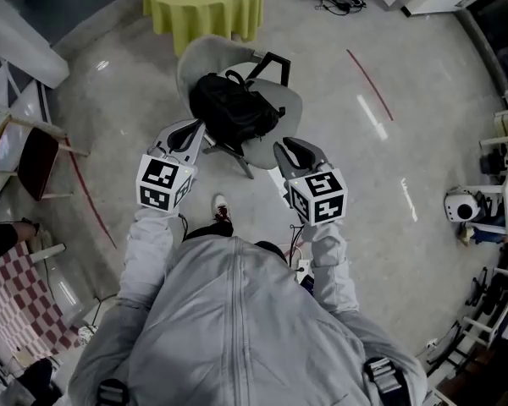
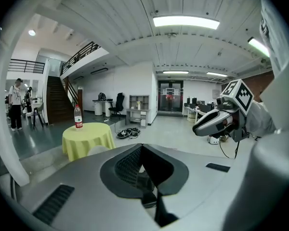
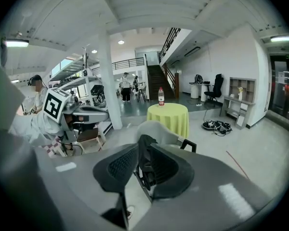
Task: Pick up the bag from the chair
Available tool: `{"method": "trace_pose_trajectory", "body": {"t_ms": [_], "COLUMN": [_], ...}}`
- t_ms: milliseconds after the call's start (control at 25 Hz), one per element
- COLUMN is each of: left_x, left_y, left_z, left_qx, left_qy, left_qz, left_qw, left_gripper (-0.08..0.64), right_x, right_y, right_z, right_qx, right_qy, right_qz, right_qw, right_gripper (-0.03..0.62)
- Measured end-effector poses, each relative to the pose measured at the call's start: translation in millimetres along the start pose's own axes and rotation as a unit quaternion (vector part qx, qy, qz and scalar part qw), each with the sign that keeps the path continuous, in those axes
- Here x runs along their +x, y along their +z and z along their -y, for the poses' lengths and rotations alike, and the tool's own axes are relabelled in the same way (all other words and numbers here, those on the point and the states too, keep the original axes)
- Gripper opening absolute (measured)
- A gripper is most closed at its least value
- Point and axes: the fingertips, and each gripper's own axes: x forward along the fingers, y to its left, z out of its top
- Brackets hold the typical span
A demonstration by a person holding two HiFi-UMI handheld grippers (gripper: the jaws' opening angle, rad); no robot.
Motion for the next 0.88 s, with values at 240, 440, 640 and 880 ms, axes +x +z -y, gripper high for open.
{"method": "trace_pose_trajectory", "body": {"t_ms": [240, 440, 640, 880], "left_x": [24.8, 42.3, 53.5, 55.4], "left_y": [-27.4, -54.3, -78.3, -103.1], "left_z": [-16.6, -21.3, -29.7, -40.9], "left_qx": [-0.016, -0.037, -0.062, -0.098], "left_qy": [-0.009, -0.007, 0.019, 0.059], "left_qz": [-0.035, -0.066, -0.094, -0.121], "left_qw": [0.9992, 0.9971, 0.9935, 0.9860], "left_gripper": [0.006, 0.006, 0.006, 0.006], "right_x": [46.5, 80.4, 120.1, 169.7], "right_y": [-28.2, -40.2, -55.0, -80.4], "right_z": [4.4, 11.4, 14.9, 7.6], "right_qx": [0.008, -0.019, -0.035, -0.070], "right_qy": [0.012, 0.030, 0.074, 0.135], "right_qz": [-0.047, -0.073, -0.099, -0.148], "right_qw": [0.999, 0.997, 0.992, 0.977], "right_gripper": [0.150, 0.193, 0.225, 0.260]}}
